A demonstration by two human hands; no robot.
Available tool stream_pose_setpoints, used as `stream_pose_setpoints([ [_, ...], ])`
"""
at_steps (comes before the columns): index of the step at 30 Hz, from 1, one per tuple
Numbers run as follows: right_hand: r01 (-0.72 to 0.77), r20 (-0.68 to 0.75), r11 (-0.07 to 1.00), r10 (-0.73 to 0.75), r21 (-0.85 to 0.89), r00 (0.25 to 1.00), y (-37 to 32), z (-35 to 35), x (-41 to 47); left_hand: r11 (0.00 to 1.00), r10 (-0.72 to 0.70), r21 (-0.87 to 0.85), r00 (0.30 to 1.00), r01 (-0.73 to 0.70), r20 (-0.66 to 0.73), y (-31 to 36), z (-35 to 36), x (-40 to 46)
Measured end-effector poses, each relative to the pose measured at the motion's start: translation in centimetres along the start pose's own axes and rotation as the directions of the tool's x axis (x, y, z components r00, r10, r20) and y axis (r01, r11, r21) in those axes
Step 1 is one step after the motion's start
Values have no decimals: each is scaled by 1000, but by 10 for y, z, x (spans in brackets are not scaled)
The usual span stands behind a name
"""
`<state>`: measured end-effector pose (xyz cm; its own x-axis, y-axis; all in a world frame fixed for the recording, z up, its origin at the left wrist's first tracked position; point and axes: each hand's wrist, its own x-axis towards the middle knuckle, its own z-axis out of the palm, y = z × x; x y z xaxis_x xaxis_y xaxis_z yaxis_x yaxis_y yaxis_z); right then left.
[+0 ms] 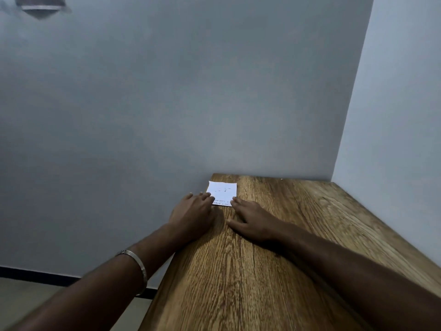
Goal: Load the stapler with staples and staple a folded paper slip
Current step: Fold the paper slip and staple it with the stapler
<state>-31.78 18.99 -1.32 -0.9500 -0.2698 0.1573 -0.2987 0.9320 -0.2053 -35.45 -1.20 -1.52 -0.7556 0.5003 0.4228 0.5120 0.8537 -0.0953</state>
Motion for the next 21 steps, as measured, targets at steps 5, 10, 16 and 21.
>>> stream_pose_setpoints([
  [5, 67, -78, 995, -61, 73, 995, -20, -34, -48, 999, 21, -37, 1000, -20, 13, 20, -24, -28],
  [10, 32, -218, 997, -15, 75, 976, -43, -65, -119, 997, 31, -70, 999, -29, 24, 52, -68, -74],
  [16, 19, -287, 995, 12, 103, 958, -64, -85, -215, 977, 107, -183, 994, -110, -26, 99, -119, -139],
  [21, 7, -365, 987, 54, 163, 929, -79, -90, -284, 947, 132, -285, 988, -150, -80, 131, -145, -190],
])
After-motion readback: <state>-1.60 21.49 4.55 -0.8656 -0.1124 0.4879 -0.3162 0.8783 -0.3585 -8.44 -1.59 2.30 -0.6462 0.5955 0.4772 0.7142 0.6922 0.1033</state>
